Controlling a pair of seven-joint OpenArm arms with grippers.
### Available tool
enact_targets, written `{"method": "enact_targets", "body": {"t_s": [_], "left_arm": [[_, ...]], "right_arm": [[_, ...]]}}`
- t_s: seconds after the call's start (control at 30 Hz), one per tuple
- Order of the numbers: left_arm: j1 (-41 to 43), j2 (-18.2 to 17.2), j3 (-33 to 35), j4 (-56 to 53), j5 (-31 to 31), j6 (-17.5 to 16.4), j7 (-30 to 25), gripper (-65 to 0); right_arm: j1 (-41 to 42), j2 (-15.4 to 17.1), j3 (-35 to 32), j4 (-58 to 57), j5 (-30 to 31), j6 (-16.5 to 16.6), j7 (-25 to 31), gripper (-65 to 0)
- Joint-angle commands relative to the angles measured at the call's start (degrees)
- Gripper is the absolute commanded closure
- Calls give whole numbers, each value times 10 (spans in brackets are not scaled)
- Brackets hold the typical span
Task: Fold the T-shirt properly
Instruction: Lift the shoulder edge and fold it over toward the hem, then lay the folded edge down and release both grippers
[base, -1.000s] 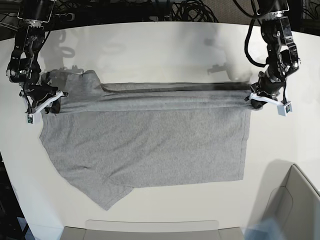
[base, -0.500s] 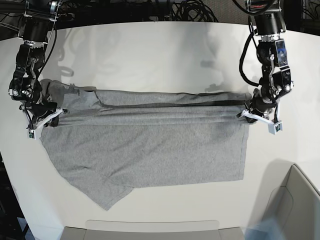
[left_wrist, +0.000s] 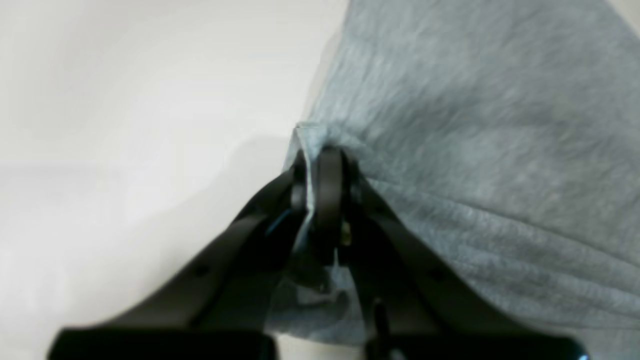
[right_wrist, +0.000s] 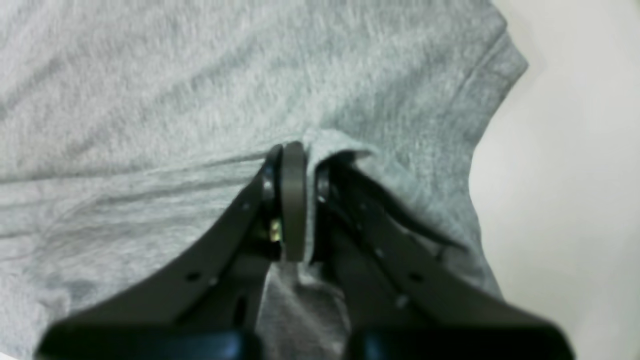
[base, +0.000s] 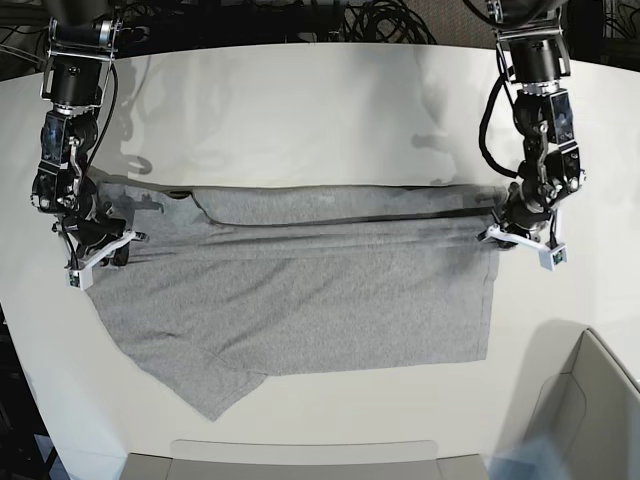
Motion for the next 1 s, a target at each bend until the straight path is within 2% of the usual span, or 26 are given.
{"method": "enact_targets", "body": {"t_s": [0.0,0.03,0.17,0.23,0.43,0.57,0.63,0.8,0.97], "left_arm": [[-9,-11,-3,11,10,6,-20,0],[-9,-11,-3,11,10,6,-19,0],[-7,-11,-3,23,9,10,-20,-165],[8,-11,-3,48,9,10,-20,-209],[29,-11,-5,137,9,11,-1,-198],[62,-11,-7,180,9,11,5,-199],[84,-11,-7,207,9,11,5,-201],[122,-12,-6,233,5,11,4,-236],[121,-12,-3,207,4,8,4,-239]], "right_arm": [[15,14,5,12,-7,-9,18,-66],[15,15,5,12,-7,-9,18,-99],[15,25,5,24,-3,-5,18,-206],[15,26,5,43,-3,-5,17,-231],[-12,28,18,125,-2,-5,3,-231],[-60,23,71,189,-2,-5,-39,-231],[-91,22,97,205,13,-5,-44,-231],[-155,39,150,194,93,-4,-44,-231],[-168,54,153,153,104,-4,-43,-231]]}}
